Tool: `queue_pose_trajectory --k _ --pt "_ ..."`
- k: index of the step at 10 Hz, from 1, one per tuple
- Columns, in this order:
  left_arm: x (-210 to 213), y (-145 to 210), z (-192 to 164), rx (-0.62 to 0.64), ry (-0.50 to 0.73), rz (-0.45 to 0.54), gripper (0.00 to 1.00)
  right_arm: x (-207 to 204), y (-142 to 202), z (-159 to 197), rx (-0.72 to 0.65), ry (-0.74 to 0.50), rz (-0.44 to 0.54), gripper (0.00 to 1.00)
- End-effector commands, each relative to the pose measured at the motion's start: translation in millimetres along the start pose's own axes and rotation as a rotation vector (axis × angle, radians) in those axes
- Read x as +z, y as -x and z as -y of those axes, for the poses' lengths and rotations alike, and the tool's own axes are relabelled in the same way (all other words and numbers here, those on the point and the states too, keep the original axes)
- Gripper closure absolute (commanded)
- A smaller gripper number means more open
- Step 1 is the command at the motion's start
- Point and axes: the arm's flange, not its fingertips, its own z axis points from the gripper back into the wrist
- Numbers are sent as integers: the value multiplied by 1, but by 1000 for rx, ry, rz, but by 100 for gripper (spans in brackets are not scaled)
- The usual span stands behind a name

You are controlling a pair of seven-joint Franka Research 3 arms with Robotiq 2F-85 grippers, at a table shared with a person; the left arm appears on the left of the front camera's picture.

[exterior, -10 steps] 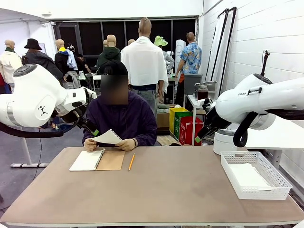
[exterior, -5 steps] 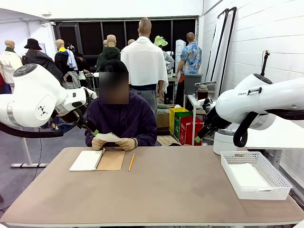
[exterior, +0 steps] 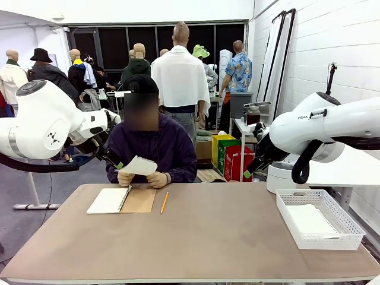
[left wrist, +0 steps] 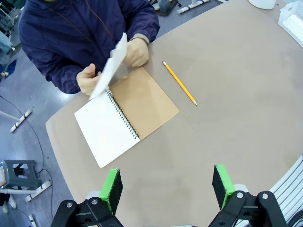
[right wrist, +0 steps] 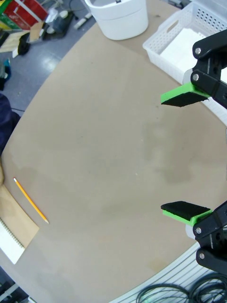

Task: Sort the paper based on its condition.
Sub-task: If a person hands you a paper, place it in the Organizing basket , and if it's crumpled, put it in the Trash can.

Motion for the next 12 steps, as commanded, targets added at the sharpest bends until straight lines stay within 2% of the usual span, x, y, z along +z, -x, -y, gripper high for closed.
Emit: queue_pose_trajectory --k 1,10,11,12 --pt "0 -1 -1 2 1 5 0 -1 1 0 5 -6 1 0" --pt "0 -1 -1 2 1 5 0 0 0 0 0 0 0 0" --pt "0 -1 -1 2 1 5 0 -1 -6 1 -65 -15 0 0" --pt "0 -1 -1 2 1 5 0 -1 -13 5 -189 -36 21 0"
